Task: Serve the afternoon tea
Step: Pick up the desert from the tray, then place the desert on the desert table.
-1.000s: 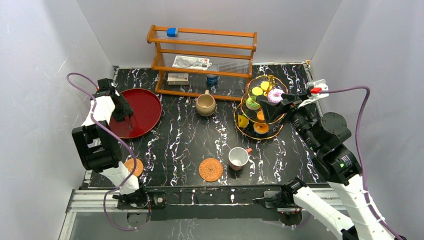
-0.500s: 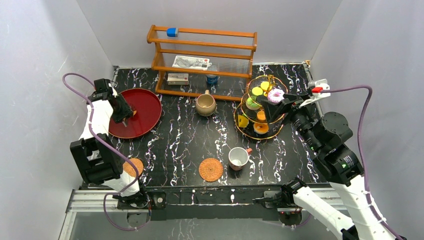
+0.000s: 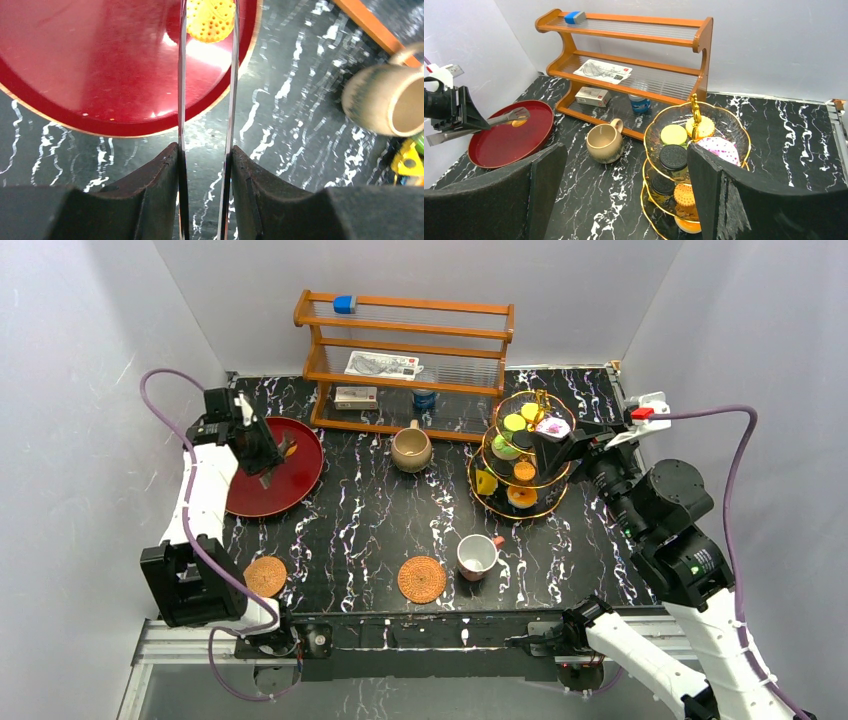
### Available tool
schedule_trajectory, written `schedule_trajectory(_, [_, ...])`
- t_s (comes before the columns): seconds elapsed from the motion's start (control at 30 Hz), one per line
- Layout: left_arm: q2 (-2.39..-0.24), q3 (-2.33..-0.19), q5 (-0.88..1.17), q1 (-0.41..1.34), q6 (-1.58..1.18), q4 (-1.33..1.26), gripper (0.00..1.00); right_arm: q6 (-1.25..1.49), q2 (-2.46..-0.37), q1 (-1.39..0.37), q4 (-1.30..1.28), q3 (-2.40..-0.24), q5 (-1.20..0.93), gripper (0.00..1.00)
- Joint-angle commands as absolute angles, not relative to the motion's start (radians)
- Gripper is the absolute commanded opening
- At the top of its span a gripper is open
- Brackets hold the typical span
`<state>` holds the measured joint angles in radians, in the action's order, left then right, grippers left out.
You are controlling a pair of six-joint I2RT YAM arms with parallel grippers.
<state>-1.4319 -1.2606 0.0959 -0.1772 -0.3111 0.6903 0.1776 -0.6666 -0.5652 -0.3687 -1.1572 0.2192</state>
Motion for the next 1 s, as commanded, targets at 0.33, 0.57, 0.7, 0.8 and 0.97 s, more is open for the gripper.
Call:
schedule_trajectory(0.33, [-1.349,-1.442,0.132,0.145,-0.367,0.737,0.34,0.150,-0.703,-0.568,-0.381,-1.255,0.302,0.99])
schedule_trajectory(0.57, [-1.346,-1.448,0.067,0.417,-0.448,0.717,0.33,0.154,-0.717,-0.569,-0.383,-1.270,0.305,0.99])
schedule_trajectory(0.7, [-1.348,-1.457,-0.003,0.575,-0.490,0.726,0.32,0.154,-0.724,-0.568,-0.396,-1.295,0.314,0.99])
schedule_trajectory(0.8, [-1.355,-1.454,-0.059,0.680,-0.527,0.730,0.32,0.153,-0.724,-0.569,-0.400,-1.307,0.320,0.99])
schedule_trajectory(0.97, [-1.387,-1.435,-0.109,0.828,-0.582,0.710,0.32,0.152,-0.731,-0.569,-0.407,-1.322,0.324,0.99])
